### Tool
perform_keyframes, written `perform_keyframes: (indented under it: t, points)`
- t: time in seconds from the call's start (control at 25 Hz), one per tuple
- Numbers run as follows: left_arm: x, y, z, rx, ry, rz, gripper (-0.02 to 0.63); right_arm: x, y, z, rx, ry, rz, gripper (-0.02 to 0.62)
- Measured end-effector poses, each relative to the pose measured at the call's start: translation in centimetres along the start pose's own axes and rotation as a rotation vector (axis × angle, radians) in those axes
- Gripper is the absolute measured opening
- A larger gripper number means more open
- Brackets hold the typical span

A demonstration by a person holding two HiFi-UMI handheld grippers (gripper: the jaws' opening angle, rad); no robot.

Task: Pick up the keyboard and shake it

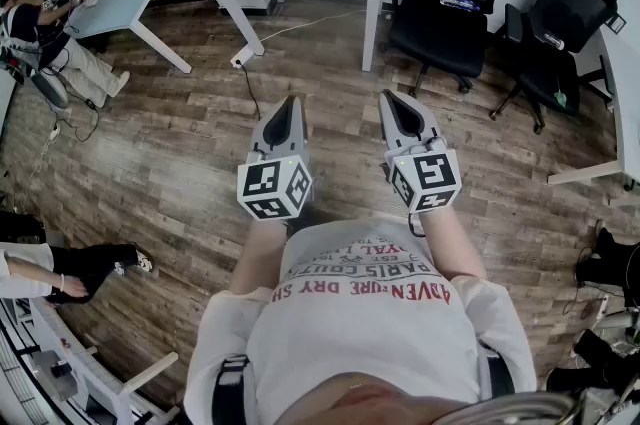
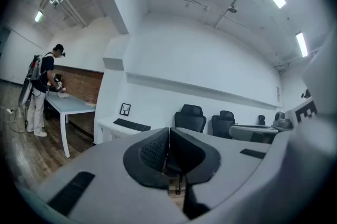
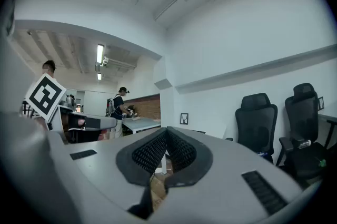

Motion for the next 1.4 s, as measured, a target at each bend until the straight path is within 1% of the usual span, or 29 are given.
perform_keyframes:
  t: [0.16, 0.4, 0.56, 0.64, 0.88, 1.0, 1.16, 1.28, 1.4]
  points:
    - [0.2, 0.0, -0.2, 0.019, 0.007, 0.002, 0.026, 0.2, 0.1, -0.3, -0.004, 0.002, 0.001, 0.025]
    - [0.8, 0.1, -0.5, 0.015, 0.026, 0.006, 0.026, 0.9, 0.0, -0.4, -0.011, 0.006, 0.005, 0.025]
    - [1.0, 0.6, -0.8, 0.013, 0.041, 0.013, 0.026, 1.3, 0.2, -0.5, -0.026, -0.017, 0.009, 0.025]
    - [1.2, 1.0, -0.8, 0.017, 0.053, 0.018, 0.026, 1.7, 0.4, -0.8, -0.034, -0.009, 0.01, 0.025]
    - [2.4, 3.0, -1.1, 0.028, 0.077, 0.017, 0.026, 4.4, 0.5, -2.0, 0.007, 0.033, 0.021, 0.025]
    - [3.7, 5.1, -1.0, 0.027, 0.088, 0.015, 0.026, 6.7, 1.0, -2.2, 0.035, 0.05, 0.031, 0.025]
    - [5.8, 8.8, 0.1, 0.034, 0.1, -0.008, 0.026, 11.0, 2.2, -2.1, 0.04, 0.074, 0.006, 0.025]
    - [7.3, 13.2, 1.2, 0.015, 0.093, -0.019, 0.026, 14.8, 4.0, -1.9, 0.035, 0.091, -0.014, 0.025]
    - [8.9, 18.1, 2.3, -0.009, 0.093, -0.048, 0.026, 19.0, 6.3, -1.5, 0.021, 0.099, -0.034, 0.025]
Point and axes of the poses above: the fingertips, and each gripper's own axes: x forward along the fingers, y to its left, z out of its top, the point moved 8 cm from there along -x, backward along the fingers, and after that the axes turned 12 degrees about -z, right-handed, at the moved point
